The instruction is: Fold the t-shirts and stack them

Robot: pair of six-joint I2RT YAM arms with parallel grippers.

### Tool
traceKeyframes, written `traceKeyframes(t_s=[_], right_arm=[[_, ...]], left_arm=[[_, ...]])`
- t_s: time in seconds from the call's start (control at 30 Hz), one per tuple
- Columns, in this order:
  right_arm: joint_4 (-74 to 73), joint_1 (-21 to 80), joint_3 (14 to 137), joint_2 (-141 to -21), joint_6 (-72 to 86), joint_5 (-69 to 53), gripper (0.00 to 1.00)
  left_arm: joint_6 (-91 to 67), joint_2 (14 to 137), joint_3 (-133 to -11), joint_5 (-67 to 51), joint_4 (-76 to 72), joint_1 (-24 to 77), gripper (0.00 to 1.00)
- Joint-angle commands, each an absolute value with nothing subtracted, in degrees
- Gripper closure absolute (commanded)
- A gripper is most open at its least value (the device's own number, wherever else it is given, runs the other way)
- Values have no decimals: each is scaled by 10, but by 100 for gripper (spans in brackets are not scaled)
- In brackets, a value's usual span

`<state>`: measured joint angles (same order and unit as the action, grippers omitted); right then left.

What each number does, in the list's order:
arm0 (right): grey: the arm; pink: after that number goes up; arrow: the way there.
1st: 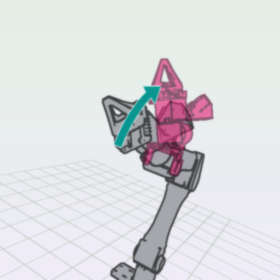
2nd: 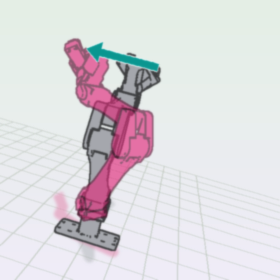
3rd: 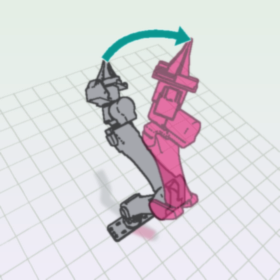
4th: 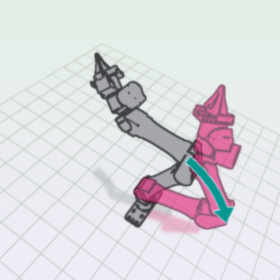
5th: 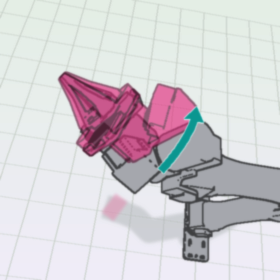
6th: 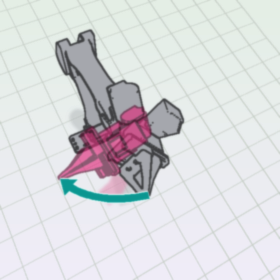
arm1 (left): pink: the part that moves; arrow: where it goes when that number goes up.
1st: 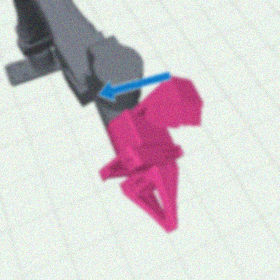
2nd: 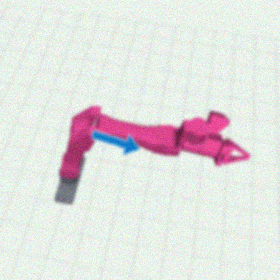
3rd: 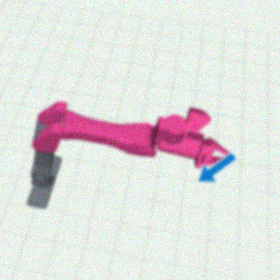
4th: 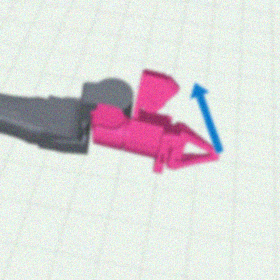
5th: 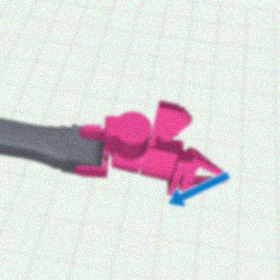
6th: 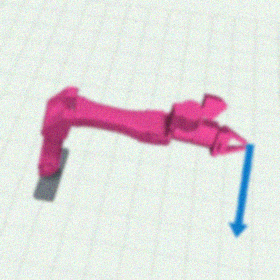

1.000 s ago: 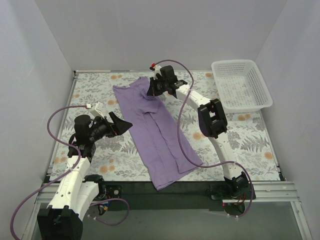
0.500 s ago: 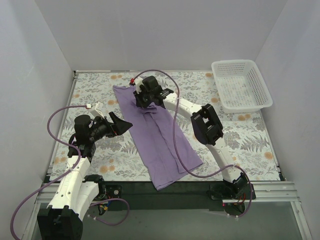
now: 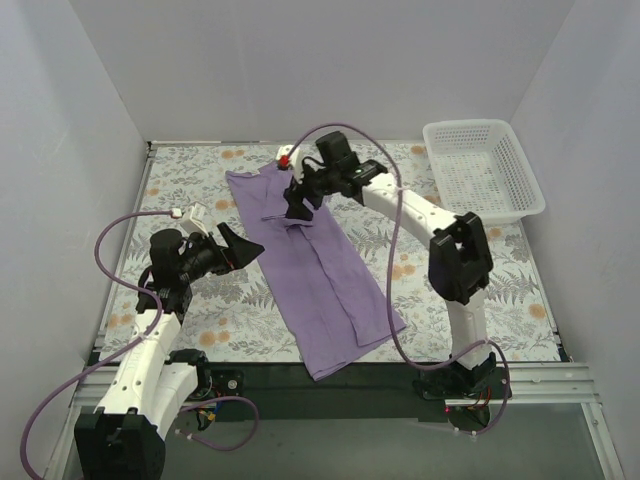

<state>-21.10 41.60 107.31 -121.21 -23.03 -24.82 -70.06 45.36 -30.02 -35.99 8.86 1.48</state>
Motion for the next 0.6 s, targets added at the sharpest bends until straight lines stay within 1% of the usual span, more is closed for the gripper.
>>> traceKeyframes(t_s=[0.0,0.03,0.1,0.13,0.17,0.2,0.23,0.3,0.37,0.4,0.5,0.53,0.57], right_arm=[[-265,334,1019,-1122,-321,-472,23],[-286,317,993,-1107,-347,-558,23],[-341,274,923,-1058,-415,-584,23],[-368,265,893,-1036,-467,-574,23],[-371,252,863,-1014,-488,-528,22],[-367,246,792,-973,-503,-500,21],[-346,238,767,-958,-506,-457,21],[-330,231,732,-944,-481,-433,22],[-308,229,744,-957,-423,-423,25],[-290,230,765,-977,-398,-424,28],[-223,247,811,-1034,-331,-396,28],[-220,264,858,-1055,-323,-368,28],[-221,274,889,-1077,-314,-353,28]], left_arm=[[-721,474,-292,-349,94,17,15],[-734,482,-290,-353,97,18,16],[-763,496,-279,-373,100,23,18],[-770,501,-276,-369,102,32,20],[-774,502,-276,-339,115,60,20],[-780,503,-274,-318,119,78,20],[-786,509,-273,-300,124,103,20],[-795,524,-280,-247,122,113,24],[-804,571,-303,-214,101,114,27],[-808,595,-316,-181,90,113,27],[-825,698,-389,-130,52,113,28],[-828,726,-429,-119,40,113,32],[-829,785,-453,-119,36,111,35]])
